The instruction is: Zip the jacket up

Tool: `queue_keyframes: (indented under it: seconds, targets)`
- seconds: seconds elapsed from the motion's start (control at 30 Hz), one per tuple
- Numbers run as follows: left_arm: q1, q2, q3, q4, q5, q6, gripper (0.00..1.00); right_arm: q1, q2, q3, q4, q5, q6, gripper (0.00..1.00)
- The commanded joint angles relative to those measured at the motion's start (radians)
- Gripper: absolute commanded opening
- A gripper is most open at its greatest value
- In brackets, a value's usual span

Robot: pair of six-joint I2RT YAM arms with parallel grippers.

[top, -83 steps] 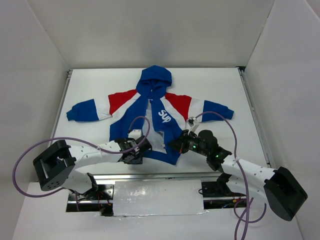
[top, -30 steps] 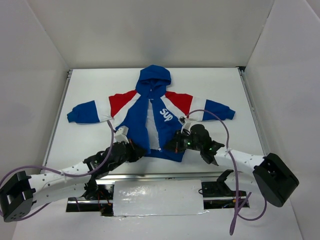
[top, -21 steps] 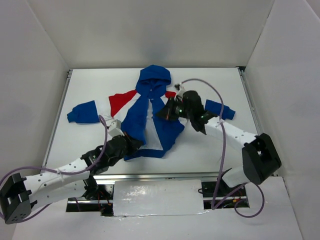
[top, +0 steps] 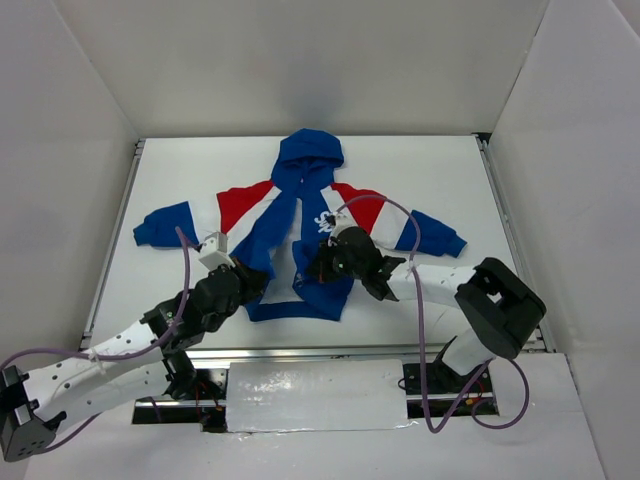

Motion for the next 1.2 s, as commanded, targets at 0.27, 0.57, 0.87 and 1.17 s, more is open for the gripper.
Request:
queue_keyframes:
  seconds: [0.27,0.57,0.87,1.17]
  targets:
    - [0.0,-0.075,-0.048,0.107,0.043,0.079,0.0,-0.006,-0.045,-0.102,0.384,-0.057,-0.005,0.0]
    - [-0.002,-0.131,-0.162,0.368,0.131,0.147,0.0,-0.006,-0.154,-0.358,0.825,-0.205,0.215,0.0]
    - [0.0,-0.048,-0.213,0.55,0.177,0.15,0.0,-0.003,-0.166,-0.373,0.916,-0.251,0.273,0.0]
    - [0.0,-0.051,-0.237,0.589,0.166,0.11,0.0,-0.001,-0.148,-0.385,0.936,-0.241,0.287,0.0]
